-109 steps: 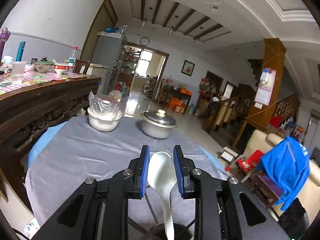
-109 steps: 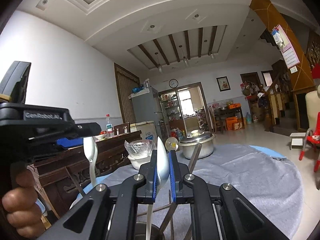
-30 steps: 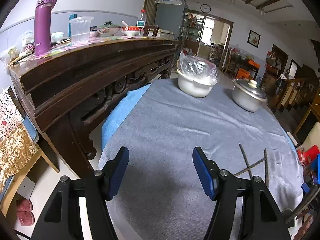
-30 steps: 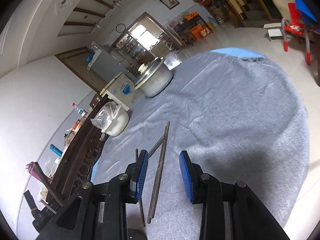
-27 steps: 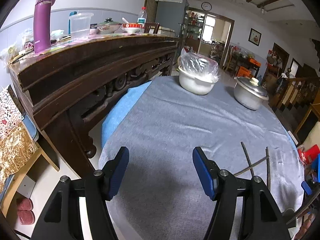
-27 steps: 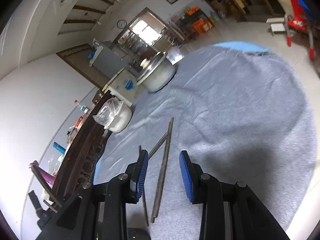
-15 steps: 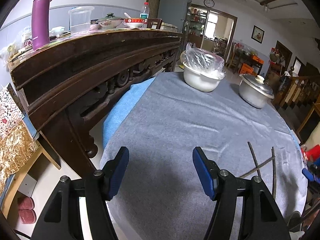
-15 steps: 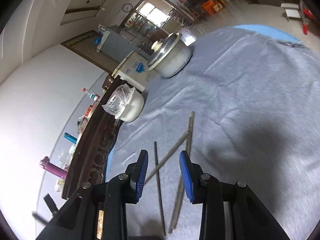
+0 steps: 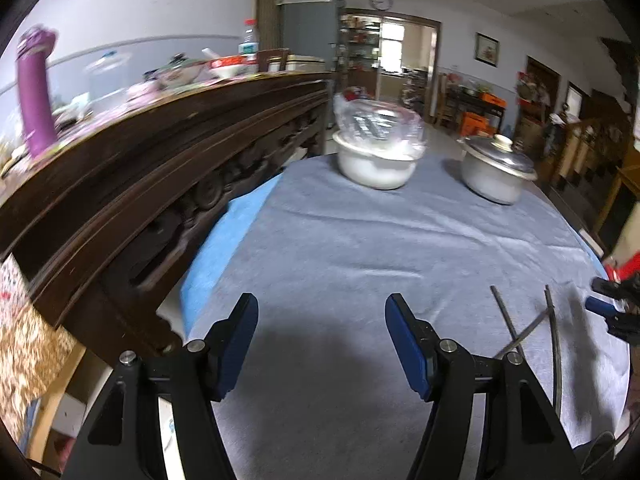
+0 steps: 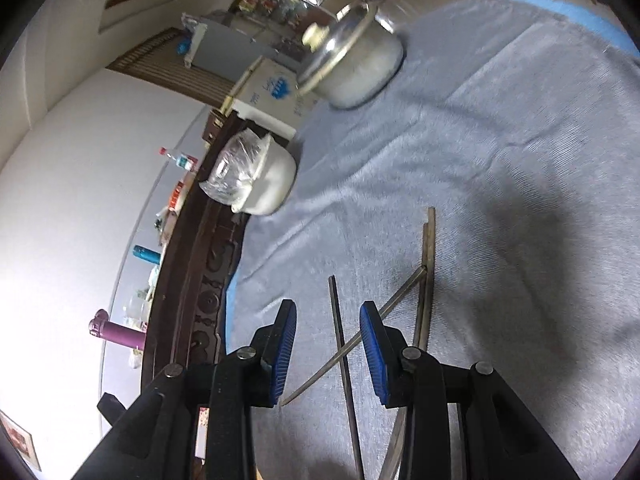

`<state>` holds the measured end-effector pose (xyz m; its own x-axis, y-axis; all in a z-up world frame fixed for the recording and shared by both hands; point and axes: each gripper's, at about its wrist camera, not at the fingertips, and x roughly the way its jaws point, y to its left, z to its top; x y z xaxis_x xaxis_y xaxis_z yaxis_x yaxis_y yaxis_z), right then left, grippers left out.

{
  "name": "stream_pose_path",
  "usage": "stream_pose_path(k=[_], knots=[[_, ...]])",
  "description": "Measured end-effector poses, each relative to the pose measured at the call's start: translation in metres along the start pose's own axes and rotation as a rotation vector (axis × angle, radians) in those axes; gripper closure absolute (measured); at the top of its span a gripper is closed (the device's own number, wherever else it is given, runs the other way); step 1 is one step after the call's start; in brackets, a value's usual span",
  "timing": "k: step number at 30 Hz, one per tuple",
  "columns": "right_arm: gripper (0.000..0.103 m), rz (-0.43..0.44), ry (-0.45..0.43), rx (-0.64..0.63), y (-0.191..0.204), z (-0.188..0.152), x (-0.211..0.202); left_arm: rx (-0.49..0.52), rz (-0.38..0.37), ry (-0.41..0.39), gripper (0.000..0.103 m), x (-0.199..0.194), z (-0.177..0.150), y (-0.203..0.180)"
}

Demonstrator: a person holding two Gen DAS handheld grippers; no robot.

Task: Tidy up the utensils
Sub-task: 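Reach the right tool down to the dark chopsticks on the cloth, then close the right tool on the dark chopsticks while the left tool grasps one chopstick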

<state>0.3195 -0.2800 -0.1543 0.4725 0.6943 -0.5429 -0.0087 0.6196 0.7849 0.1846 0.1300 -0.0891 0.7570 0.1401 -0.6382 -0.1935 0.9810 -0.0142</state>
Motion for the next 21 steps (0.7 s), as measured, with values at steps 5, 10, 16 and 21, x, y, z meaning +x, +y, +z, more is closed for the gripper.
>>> stream_pose_path(k=[5,10,16,21], knots=[[0.067,-0.050,0.105,0.035,-0.002,0.006,0.033,0.065,-0.040,0.006,0.036,0.011,0.009,-0.020],[0.069,-0.169,0.166,0.057,-0.009,0.006,0.060,0.091,-0.105,0.072,0.036,0.033,0.014,-0.033],[0.073,-0.358,0.144,0.036,-0.007,0.015,0.078,0.088,-0.226,0.177,0.036,0.060,0.025,-0.048],[0.077,-0.452,0.154,-0.080,0.008,0.029,0.096,0.054,-0.321,0.259,0.036,0.083,0.035,-0.058]])
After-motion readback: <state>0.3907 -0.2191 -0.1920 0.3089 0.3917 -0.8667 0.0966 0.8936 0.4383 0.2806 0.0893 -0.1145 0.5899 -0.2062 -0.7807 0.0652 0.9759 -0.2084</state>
